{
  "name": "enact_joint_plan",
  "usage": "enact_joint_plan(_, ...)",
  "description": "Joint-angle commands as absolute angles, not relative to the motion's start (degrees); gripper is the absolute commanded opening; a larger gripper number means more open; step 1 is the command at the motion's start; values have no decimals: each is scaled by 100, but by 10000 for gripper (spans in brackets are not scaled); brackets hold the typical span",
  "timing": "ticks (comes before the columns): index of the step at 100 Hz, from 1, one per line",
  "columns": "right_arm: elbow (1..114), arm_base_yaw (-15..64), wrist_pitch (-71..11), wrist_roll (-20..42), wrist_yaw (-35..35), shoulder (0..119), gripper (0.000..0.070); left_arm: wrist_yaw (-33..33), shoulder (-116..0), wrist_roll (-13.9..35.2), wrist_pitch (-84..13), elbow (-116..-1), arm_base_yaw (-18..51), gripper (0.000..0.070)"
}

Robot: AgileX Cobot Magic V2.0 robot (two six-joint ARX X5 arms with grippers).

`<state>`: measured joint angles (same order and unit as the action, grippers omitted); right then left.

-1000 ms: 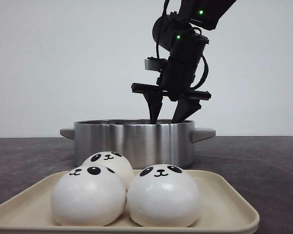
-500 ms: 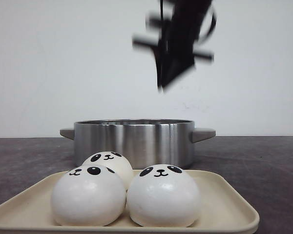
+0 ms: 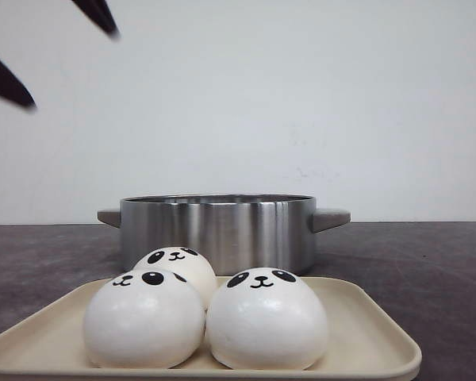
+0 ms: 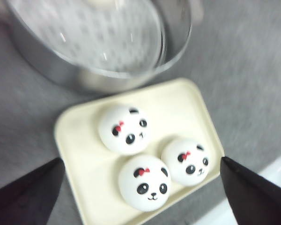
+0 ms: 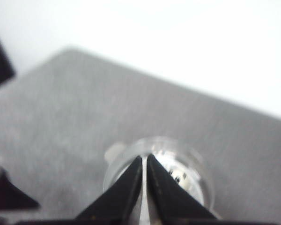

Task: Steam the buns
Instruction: 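Reach the left gripper to a panda bun on the tray and grasp, then carry the held bun with the left gripper over the pot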

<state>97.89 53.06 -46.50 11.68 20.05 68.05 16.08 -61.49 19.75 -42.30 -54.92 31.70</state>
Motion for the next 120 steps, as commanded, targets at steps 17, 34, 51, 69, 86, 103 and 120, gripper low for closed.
enact_joint_plan(17, 9902, 5398, -5142, 1144, 2585, 6364, 6, 1468, -7581, 2233, -3603, -5553, 3741, 635)
enact_joint_plan(34, 9902, 5398, -5529, 1317, 2899, 6143, 6, 1153, -8355, 2281, -3133, -5555, 3870, 635)
enact_joint_plan(51, 9902, 5400, -5623, 1459, 2989, 5961, 6, 1155, -8927, 2331, -2735, -5555, 3870, 635)
enact_joint_plan(69, 9902, 5398, -5625, 1457, 3009, 5905, 6, 1092, -9362, 2346, -2655, -5555, 3870, 633)
enact_joint_plan(86, 9902, 5398, -5647, 1455, 3009, 5911, 6, 1092, -9531, 2390, -2746, -5555, 3865, 511)
enact_joint_plan(103, 9900, 5398, -5736, 1457, 3011, 5913, 6, 1098, -9529, 2475, -2744, -5555, 3865, 57)
enact_joint_plan(120, 9900, 5398, -5756, 1457, 3013, 5913, 6, 1236, -9279, 2563, -2746, -5610, 3883, 0)
